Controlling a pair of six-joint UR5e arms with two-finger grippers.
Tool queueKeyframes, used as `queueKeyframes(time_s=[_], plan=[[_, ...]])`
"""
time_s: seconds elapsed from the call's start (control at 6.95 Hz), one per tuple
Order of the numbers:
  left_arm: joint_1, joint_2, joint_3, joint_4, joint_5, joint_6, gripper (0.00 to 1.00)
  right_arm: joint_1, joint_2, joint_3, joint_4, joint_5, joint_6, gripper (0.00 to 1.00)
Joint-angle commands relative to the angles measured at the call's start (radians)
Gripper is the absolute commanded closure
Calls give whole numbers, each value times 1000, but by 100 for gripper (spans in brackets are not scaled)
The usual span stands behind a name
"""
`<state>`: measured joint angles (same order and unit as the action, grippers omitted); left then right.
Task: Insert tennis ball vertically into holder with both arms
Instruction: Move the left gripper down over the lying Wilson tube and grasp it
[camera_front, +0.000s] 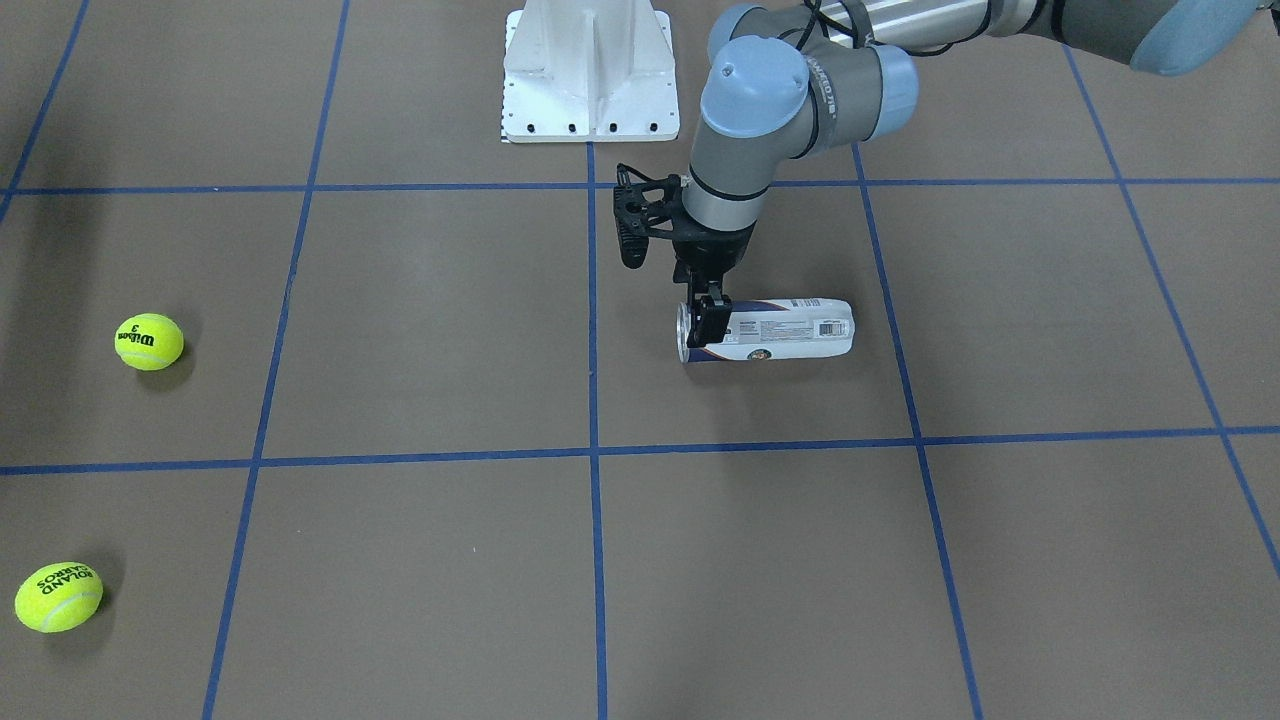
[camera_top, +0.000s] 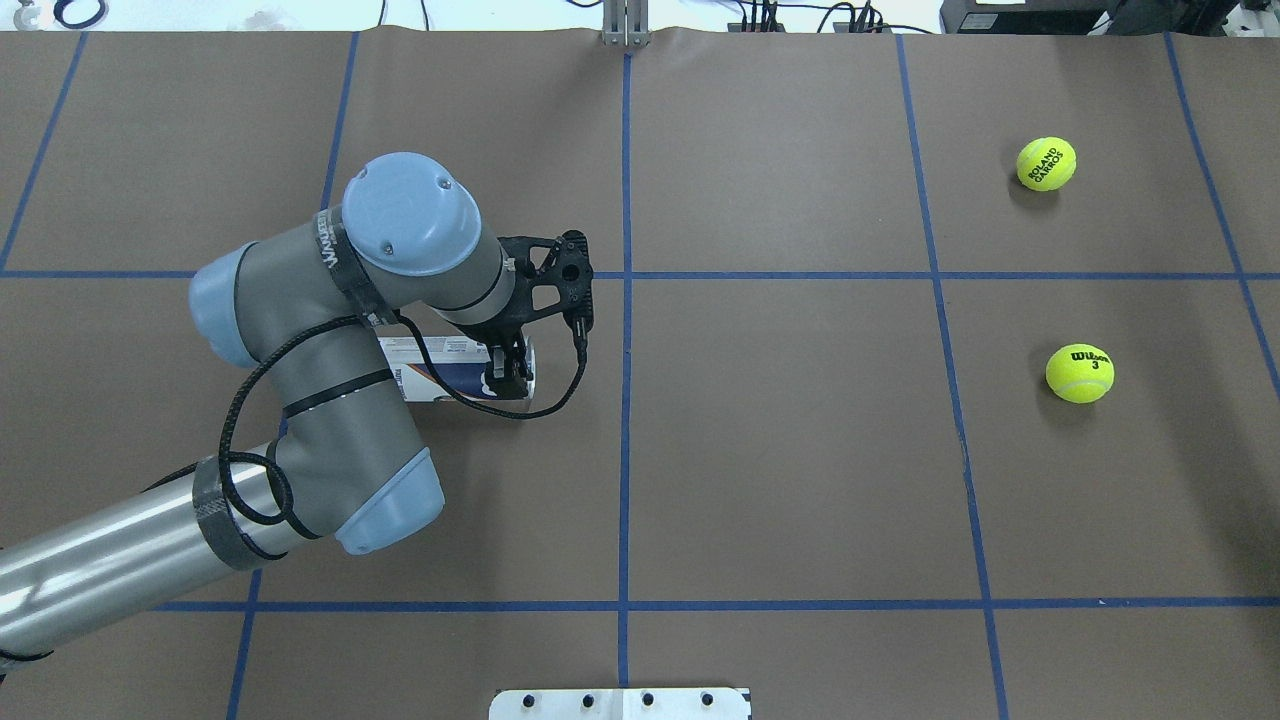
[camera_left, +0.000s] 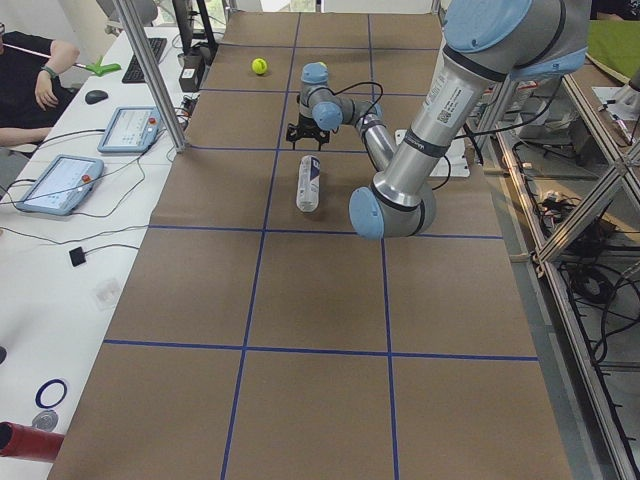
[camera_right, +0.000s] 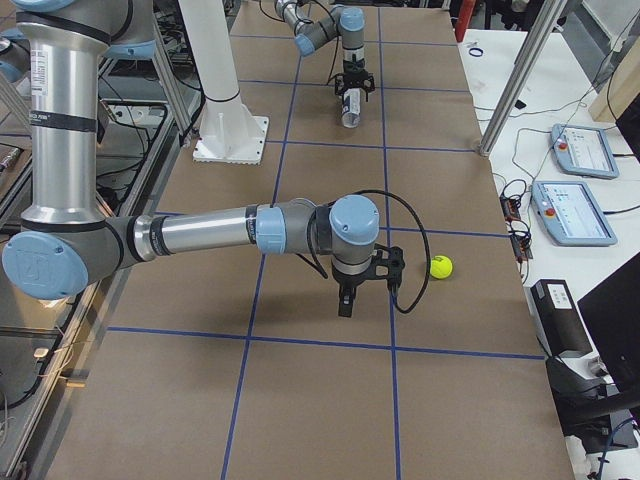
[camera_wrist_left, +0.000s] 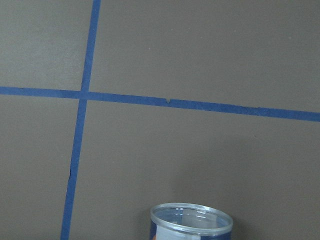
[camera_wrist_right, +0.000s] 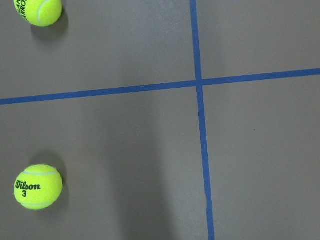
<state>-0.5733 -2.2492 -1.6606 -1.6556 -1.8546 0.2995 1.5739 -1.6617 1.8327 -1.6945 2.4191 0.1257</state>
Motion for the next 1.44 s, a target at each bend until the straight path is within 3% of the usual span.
queueKeyframes(time_s=[0.0, 1.3], plan=[[26, -4, 31, -15, 34, 10, 1, 0, -1, -1, -2, 2, 0, 0], [66, -6, 87, -16, 103, 17, 1, 0, -6, -20, -1, 2, 0, 0]])
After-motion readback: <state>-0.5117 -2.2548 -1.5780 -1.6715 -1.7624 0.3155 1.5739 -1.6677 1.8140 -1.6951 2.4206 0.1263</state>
